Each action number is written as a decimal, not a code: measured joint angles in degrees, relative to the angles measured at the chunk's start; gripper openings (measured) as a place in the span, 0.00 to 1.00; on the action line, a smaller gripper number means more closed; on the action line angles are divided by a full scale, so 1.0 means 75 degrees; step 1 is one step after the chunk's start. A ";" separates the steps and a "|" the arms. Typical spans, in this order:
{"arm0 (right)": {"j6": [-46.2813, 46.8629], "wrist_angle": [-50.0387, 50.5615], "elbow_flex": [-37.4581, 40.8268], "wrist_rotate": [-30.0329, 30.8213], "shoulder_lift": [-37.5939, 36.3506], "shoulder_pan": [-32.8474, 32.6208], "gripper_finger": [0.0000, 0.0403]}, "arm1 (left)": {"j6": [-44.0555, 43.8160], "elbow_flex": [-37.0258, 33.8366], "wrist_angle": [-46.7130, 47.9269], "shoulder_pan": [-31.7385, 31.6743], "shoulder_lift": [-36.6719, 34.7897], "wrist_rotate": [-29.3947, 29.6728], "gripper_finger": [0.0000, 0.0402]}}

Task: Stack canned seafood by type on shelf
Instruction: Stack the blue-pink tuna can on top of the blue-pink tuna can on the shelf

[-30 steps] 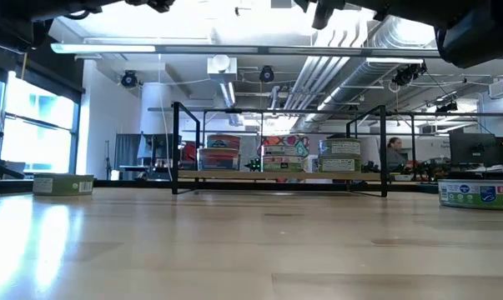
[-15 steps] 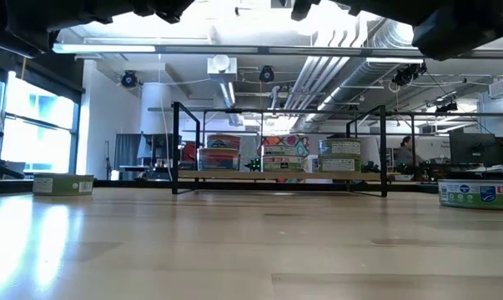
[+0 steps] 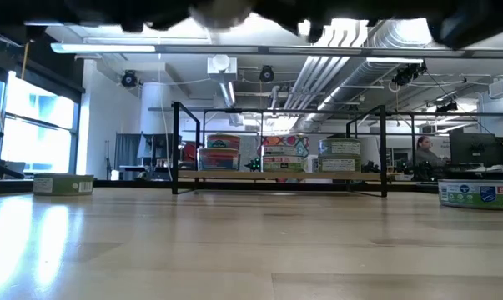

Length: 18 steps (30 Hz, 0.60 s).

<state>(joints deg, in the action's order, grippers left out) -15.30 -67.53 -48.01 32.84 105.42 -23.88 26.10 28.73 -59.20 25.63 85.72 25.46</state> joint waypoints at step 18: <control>0.0816 1.0878 -0.4303 0.0412 0.0232 0.0803 0.74 | -0.2235 0.0548 0.7048 -0.0822 -0.1196 0.0936 0.42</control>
<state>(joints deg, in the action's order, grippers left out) -9.18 14.05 -80.28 35.93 107.16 -17.85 9.34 32.84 -6.34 19.46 76.75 32.48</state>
